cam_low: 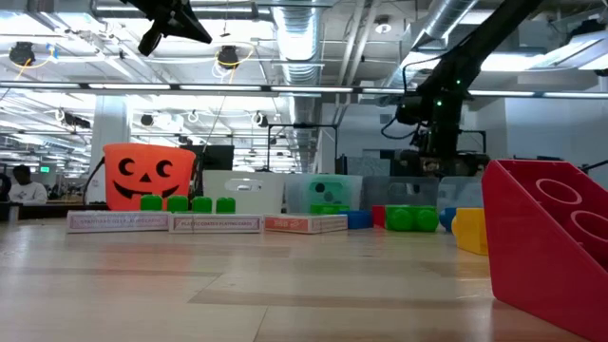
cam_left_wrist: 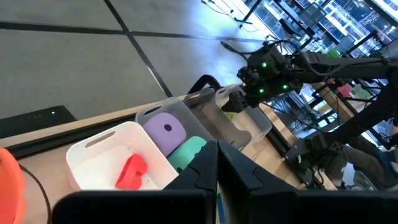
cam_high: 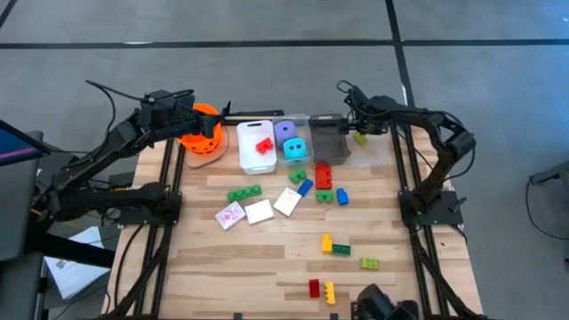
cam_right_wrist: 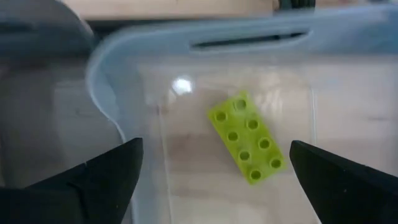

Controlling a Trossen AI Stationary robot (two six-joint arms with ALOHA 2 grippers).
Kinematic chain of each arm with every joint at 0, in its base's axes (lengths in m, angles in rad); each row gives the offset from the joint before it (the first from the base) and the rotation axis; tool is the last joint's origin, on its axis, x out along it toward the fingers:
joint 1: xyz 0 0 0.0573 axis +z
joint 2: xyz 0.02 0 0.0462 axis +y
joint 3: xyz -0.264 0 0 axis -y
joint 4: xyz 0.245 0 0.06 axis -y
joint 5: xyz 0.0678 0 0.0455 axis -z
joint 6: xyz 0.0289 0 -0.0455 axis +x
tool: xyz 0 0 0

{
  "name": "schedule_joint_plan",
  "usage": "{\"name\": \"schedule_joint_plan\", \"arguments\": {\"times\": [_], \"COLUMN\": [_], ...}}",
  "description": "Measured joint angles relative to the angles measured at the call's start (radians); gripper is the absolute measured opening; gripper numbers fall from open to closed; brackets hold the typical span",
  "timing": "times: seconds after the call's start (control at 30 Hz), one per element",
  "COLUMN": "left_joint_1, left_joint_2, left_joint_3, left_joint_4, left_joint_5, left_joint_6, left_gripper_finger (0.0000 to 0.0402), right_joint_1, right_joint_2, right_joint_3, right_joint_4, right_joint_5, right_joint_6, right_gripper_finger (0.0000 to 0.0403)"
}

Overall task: Pick & Place Toys
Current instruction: Adjust the right transparent bin, then put the pink deck of cards into the black bin

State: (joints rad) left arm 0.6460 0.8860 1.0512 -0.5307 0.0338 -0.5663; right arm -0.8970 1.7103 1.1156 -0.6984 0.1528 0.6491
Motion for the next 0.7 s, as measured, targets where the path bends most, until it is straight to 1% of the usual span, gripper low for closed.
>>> {"name": "schedule_joint_plan", "arguments": {"times": [0.17, 0.27, 0.33, 0.4, 0.47, 0.5, 0.57, 0.63, 0.7], "left_joint_1": [0.0, 0.0, 0.0, 0.0, 0.0, 0.0, -0.001, -0.014, -0.037], "left_joint_2": [0.0, 0.0, 0.0, 0.0, 0.0, 0.0, 0.0, 0.0, 0.0], "left_joint_3": [0.0, 0.0, 0.0, 0.0, 0.0, 0.0, 0.0, 0.0, 0.0], "left_joint_4": [0.0, 0.001, 0.01, 0.03, 0.052, 0.064, 0.081, 0.085, 0.084], "left_joint_5": [0.0, 0.004, 0.041, 0.104, 0.182, 0.222, 0.29, 0.339, 0.362], "left_joint_6": [-0.009, -0.018, -0.017, -0.018, -0.018, -0.017, -0.017, -0.017, -0.017], "left_gripper_finger": [0.0, 0.0, 0.0, 0.0, 0.0, 0.0, 0.0, 0.0, 0.0], "right_joint_1": [-0.009, -0.006, 0.009, 0.038, 0.091, 0.127, 0.223, 0.341, 0.466], "right_joint_2": [-0.001, -0.016, -0.054, -0.116, -0.2, -0.249, -0.358, -0.456, -0.54], "right_joint_3": [0.038, 0.077, 0.109, 0.135, 0.148, 0.15, 0.151, 0.153, 0.151], "right_joint_4": [-0.009, -0.018, -0.025, -0.023, -0.029, -0.042, -0.098, -0.172, -0.235], "right_joint_5": [0.001, 0.0, -0.002, -0.006, -0.017, -0.011, 0.054, 0.121, 0.127], "right_joint_6": [-0.025, -0.096, -0.158, -0.237, -0.287, -0.284, -0.211, -0.076, 0.074], "right_gripper_finger": [0.0397, 0.0397, 0.0397, 0.0397, 0.0397, 0.0397, 0.0397, 0.0397, 0.0397]}}
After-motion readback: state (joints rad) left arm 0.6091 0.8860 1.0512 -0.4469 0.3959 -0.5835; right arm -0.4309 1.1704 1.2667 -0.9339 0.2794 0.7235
